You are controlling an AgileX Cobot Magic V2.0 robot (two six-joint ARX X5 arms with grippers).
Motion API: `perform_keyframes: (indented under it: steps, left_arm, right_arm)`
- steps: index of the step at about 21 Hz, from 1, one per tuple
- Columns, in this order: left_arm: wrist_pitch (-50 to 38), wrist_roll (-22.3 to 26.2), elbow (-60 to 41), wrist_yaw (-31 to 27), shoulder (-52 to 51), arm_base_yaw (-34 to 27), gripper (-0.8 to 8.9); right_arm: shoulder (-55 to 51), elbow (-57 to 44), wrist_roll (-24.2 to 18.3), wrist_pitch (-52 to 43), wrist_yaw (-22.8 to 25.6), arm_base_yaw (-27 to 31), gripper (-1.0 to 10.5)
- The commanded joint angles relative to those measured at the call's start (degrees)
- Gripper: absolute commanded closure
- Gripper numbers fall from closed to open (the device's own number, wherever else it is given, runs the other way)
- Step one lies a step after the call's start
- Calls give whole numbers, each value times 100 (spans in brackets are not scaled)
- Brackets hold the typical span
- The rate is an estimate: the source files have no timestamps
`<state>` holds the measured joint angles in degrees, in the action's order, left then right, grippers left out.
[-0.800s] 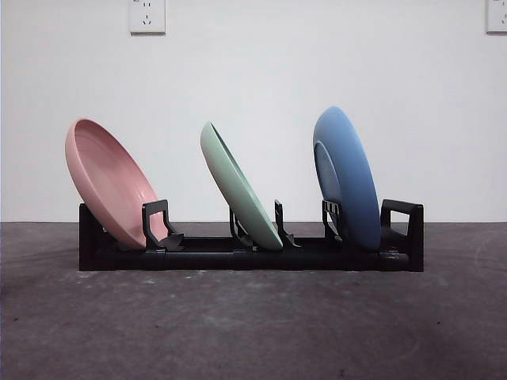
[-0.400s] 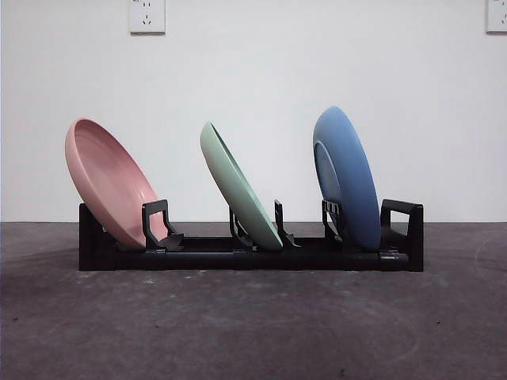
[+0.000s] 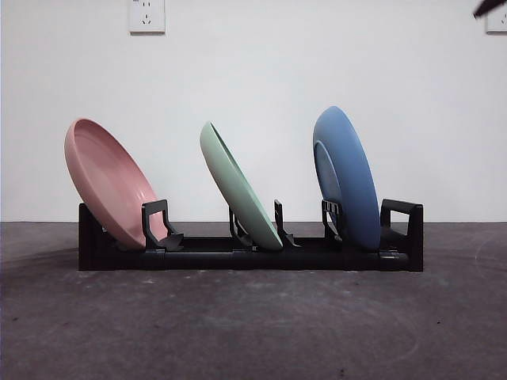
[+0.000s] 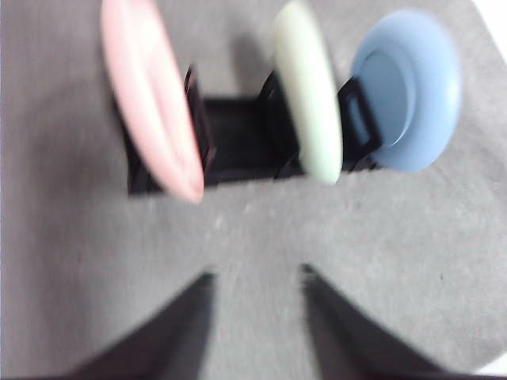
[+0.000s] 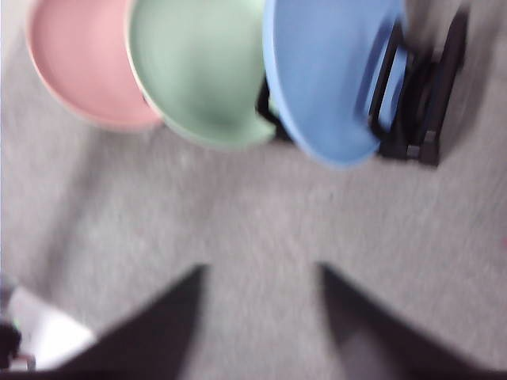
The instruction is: Place the plate
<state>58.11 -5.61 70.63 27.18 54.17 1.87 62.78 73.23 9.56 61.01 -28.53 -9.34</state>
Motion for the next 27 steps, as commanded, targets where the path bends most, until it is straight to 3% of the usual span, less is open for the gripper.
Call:
perform_keyframes:
  steps: [1,7,21,27]
  left_arm:
    - [-28,199,199,26,57,72,486]
    - [-85,197,199,26,50,90,465]
    - [-103,190,199,26,46,87,465]
    - [-90,190,199,26,46,87,465]
  right_arm:
    - [168,177,-232,98,9,-90,561]
    - [546,363,-227,50,11,-179,575]
    - [3932,3158,-295,-168,-173,-487,593]
    - [4590,3392,-293,-332,-144,-616,654]
